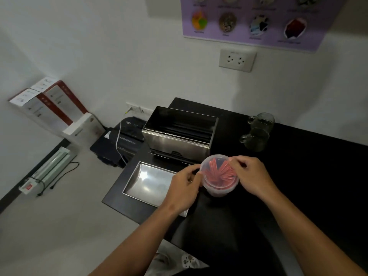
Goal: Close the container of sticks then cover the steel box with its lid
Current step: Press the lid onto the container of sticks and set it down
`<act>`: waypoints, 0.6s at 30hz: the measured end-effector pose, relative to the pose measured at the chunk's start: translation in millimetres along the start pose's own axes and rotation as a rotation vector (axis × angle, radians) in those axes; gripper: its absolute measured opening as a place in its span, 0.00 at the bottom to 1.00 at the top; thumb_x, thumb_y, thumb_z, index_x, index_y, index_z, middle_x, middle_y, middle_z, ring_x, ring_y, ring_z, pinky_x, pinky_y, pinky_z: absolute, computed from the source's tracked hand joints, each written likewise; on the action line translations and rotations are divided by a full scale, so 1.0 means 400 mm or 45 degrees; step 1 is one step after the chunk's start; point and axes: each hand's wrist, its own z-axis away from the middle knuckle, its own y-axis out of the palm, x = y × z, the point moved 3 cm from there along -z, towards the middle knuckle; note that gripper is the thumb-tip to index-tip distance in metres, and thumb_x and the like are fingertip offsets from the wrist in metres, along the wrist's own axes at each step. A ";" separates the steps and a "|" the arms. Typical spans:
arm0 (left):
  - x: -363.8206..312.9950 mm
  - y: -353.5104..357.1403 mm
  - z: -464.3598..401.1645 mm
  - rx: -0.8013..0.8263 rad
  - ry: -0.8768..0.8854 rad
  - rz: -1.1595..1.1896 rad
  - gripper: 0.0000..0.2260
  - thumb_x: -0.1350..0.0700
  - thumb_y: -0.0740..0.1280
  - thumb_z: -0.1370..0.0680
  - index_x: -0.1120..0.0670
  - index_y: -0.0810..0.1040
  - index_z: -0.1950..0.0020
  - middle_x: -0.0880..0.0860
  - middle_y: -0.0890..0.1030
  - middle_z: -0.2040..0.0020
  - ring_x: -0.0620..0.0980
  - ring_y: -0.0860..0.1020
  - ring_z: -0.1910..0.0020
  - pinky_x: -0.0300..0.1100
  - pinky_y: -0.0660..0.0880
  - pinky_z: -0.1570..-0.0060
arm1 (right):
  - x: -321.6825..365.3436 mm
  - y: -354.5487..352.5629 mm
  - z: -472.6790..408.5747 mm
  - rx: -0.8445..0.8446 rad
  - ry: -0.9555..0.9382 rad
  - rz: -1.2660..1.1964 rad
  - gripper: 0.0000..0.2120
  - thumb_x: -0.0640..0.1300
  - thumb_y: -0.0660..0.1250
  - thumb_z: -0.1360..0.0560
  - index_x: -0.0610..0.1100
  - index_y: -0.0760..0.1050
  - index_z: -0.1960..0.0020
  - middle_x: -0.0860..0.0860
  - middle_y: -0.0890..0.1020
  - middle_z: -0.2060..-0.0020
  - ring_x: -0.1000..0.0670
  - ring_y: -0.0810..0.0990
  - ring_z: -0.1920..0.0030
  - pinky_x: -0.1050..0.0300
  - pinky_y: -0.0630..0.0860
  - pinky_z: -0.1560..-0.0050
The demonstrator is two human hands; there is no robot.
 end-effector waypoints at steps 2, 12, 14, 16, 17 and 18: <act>0.004 0.025 -0.008 0.030 -0.016 -0.006 0.12 0.51 0.65 0.15 0.47 0.82 0.33 0.46 0.85 0.61 0.36 0.79 0.68 0.32 0.75 0.62 | -0.022 -0.008 -0.001 -0.022 0.015 0.045 0.14 0.51 0.65 0.17 0.47 0.83 0.37 0.57 0.83 0.52 0.61 0.80 0.52 0.66 0.74 0.53; 0.017 0.090 -0.033 0.136 -0.020 -0.123 0.14 0.50 0.65 0.15 0.46 0.80 0.30 0.53 0.87 0.57 0.44 0.84 0.59 0.39 0.81 0.57 | -0.076 -0.041 0.004 -0.029 0.093 0.120 0.13 0.49 0.63 0.15 0.45 0.82 0.37 0.60 0.79 0.58 0.61 0.79 0.56 0.63 0.75 0.55; 0.020 0.096 -0.033 0.168 -0.009 -0.146 0.14 0.50 0.64 0.15 0.46 0.79 0.29 0.54 0.87 0.55 0.41 0.83 0.62 0.38 0.80 0.57 | -0.084 -0.046 0.003 -0.023 0.091 0.148 0.14 0.50 0.63 0.15 0.45 0.82 0.37 0.58 0.80 0.55 0.60 0.79 0.55 0.62 0.75 0.54; 0.021 0.102 -0.029 0.203 0.011 -0.151 0.15 0.51 0.64 0.15 0.46 0.77 0.28 0.54 0.87 0.54 0.37 0.81 0.64 0.36 0.78 0.58 | -0.090 -0.050 0.003 -0.007 0.087 0.174 0.15 0.51 0.63 0.16 0.45 0.82 0.36 0.55 0.83 0.52 0.57 0.81 0.52 0.60 0.76 0.52; 0.022 0.104 -0.027 0.213 0.014 -0.149 0.15 0.52 0.65 0.15 0.46 0.77 0.27 0.54 0.87 0.54 0.37 0.81 0.64 0.35 0.77 0.57 | -0.091 -0.054 0.002 0.006 0.095 0.181 0.15 0.51 0.63 0.16 0.46 0.82 0.35 0.54 0.83 0.51 0.56 0.82 0.51 0.59 0.77 0.51; 0.022 0.103 -0.024 0.219 0.011 -0.142 0.16 0.52 0.65 0.15 0.48 0.76 0.27 0.54 0.87 0.54 0.37 0.81 0.63 0.35 0.78 0.57 | -0.091 -0.058 0.003 0.022 0.105 0.194 0.15 0.51 0.63 0.16 0.46 0.82 0.35 0.53 0.84 0.50 0.56 0.82 0.51 0.58 0.77 0.50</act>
